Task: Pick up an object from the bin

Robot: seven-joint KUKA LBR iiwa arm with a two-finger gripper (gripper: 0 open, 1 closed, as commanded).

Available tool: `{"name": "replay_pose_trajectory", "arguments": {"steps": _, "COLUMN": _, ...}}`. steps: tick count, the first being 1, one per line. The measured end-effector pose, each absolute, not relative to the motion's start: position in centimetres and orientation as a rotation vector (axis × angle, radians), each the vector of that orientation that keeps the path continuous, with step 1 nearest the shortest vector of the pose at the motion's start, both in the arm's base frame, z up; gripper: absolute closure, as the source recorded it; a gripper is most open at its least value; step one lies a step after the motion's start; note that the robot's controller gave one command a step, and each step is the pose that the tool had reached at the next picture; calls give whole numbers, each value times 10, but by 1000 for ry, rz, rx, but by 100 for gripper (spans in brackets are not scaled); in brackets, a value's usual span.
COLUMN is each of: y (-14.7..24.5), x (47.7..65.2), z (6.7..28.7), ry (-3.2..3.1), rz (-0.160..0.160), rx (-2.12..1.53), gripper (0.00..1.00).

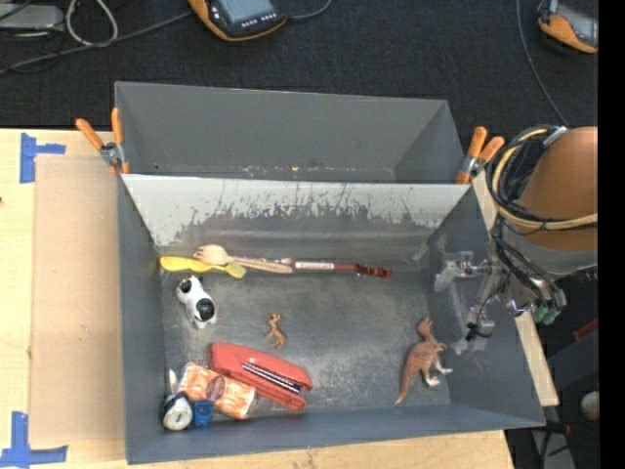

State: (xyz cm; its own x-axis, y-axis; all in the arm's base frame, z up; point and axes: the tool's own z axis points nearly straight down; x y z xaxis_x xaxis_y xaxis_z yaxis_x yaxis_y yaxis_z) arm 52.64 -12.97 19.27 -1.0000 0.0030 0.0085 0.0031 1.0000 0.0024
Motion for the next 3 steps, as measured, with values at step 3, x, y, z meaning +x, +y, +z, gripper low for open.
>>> {"name": "replay_pose_trajectory", "arguments": {"steps": 3, "y": -149, "x": 495, "z": 108, "ry": -3140, "rz": -1, "rx": 126, "gripper": 0}}
